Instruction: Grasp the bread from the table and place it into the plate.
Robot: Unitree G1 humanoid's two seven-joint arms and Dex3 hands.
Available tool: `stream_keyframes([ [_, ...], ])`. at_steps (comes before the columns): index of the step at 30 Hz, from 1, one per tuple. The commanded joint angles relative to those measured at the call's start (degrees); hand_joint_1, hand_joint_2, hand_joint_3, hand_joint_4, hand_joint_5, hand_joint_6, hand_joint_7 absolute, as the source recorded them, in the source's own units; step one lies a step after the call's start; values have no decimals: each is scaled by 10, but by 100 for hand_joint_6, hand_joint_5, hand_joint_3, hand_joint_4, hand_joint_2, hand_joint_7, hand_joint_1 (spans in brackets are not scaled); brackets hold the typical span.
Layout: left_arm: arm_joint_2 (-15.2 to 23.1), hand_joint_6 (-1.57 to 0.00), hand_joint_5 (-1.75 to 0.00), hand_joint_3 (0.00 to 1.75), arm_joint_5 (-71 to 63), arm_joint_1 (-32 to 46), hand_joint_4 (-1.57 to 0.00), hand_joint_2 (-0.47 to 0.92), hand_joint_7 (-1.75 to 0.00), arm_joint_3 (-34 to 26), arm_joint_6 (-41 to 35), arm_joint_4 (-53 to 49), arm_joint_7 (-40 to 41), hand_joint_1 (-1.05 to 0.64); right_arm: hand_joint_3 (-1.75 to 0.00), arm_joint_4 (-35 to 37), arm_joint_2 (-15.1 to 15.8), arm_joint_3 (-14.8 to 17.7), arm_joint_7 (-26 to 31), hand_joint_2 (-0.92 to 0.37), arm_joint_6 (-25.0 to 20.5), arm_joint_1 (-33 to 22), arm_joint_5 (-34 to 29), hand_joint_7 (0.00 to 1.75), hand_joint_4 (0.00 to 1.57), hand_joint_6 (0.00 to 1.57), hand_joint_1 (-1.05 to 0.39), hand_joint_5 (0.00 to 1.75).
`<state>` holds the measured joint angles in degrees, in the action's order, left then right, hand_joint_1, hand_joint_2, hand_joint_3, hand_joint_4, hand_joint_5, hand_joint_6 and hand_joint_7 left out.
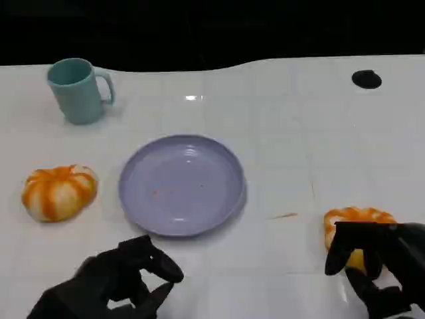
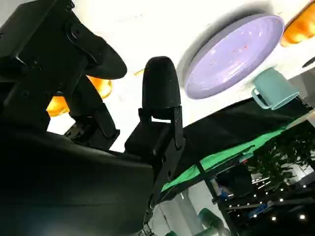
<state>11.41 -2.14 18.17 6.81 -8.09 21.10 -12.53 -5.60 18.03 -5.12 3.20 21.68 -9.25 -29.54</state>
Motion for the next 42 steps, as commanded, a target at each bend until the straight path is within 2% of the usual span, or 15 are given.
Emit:
stream_keyframes([
  [1, 4, -63, -175, 58, -4, 0, -65, 85, -129, -2, 1, 2, 1, -27, -143, 0, 6, 2, -1, -15, 0, 1, 5, 124, 93, 92, 6, 175],
  [23, 4, -64, -175, 59, -1, 6, -65, 84, -129, -3, 4, 7, 0, -27, -144, -2, 9, 4, -5, -16, 1, -1, 8, 124, 93, 92, 5, 175],
  [27, 5, -63, -175, 59, -2, 7, -65, 84, -129, -3, 2, 10, 0, -27, -137, -21, 11, 7, -23, -20, -26, -3, 5, 119, 90, 89, 3, 174],
  [30, 5, -63, -175, 59, -3, 8, -64, 84, -129, -2, 4, 10, 0, -28, -118, -41, 13, 10, -41, -27, -53, -5, 4, 96, 87, 91, 1, 164],
  [34, 5, -64, -175, 60, -3, 8, -64, 83, -129, -2, -1, 12, 1, -28, -92, -73, 19, 10, -58, -35, -88, -8, -16, 55, 89, 100, -1, 124],
  [37, 5, -64, -175, 60, -3, 7, -64, 83, -129, -2, 4, 10, 0, -27, -80, -92, 25, 9, -62, -38, -105, -9, -40, 38, 88, 102, -5, 105],
  [40, 6, -64, -175, 60, -9, 4, -65, 83, -129, 0, -1, 11, 2, -28, -69, -112, 37, 6, -71, -41, -123, -8, -75, 26, 82, 100, -10, 96],
  [42, 6, -64, -175, 60, -10, 3, -65, 83, -129, 0, -3, 12, 2, -28, -50, -127, 46, 3, -75, -50, -133, -9, -106, 14, 79, 98, -15, 84],
])
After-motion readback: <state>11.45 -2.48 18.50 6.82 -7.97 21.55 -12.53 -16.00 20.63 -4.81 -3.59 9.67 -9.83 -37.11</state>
